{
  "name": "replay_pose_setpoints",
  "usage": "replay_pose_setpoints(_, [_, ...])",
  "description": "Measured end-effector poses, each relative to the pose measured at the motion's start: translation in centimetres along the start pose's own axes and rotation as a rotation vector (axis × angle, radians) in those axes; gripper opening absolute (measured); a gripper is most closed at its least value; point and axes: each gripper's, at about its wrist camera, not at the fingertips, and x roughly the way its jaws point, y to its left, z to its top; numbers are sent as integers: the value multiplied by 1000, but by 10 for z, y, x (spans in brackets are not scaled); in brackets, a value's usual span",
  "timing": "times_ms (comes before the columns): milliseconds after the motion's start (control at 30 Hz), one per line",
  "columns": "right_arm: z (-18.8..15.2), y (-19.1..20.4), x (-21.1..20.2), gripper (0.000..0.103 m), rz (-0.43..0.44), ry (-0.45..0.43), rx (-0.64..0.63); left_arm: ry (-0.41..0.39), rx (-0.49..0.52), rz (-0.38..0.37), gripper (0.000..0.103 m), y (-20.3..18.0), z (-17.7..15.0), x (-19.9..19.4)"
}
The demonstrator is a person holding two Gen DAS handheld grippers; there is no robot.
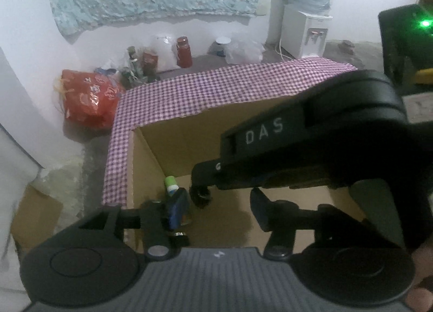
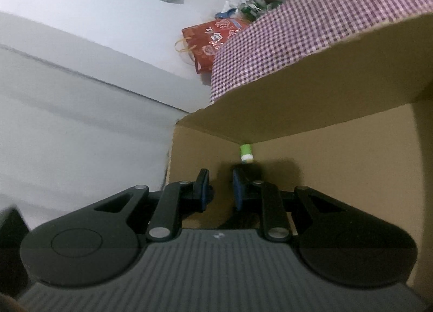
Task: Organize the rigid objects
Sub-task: 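Carry the black key fob into the box and open the right gripper, then withdraw the right gripper from the box back toward the pink bowl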
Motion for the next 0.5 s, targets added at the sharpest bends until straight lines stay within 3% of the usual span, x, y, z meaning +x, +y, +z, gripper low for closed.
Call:
replay_pose_setpoints(367, [-11,2,-36,26,41,-37,-5,-95,-29,-64,67,10,-6,-47])
replay_pose_setpoints(500, [-18,10,-67,28,103,-69,-25,-166,-26,-107,79,12,-19,-83])
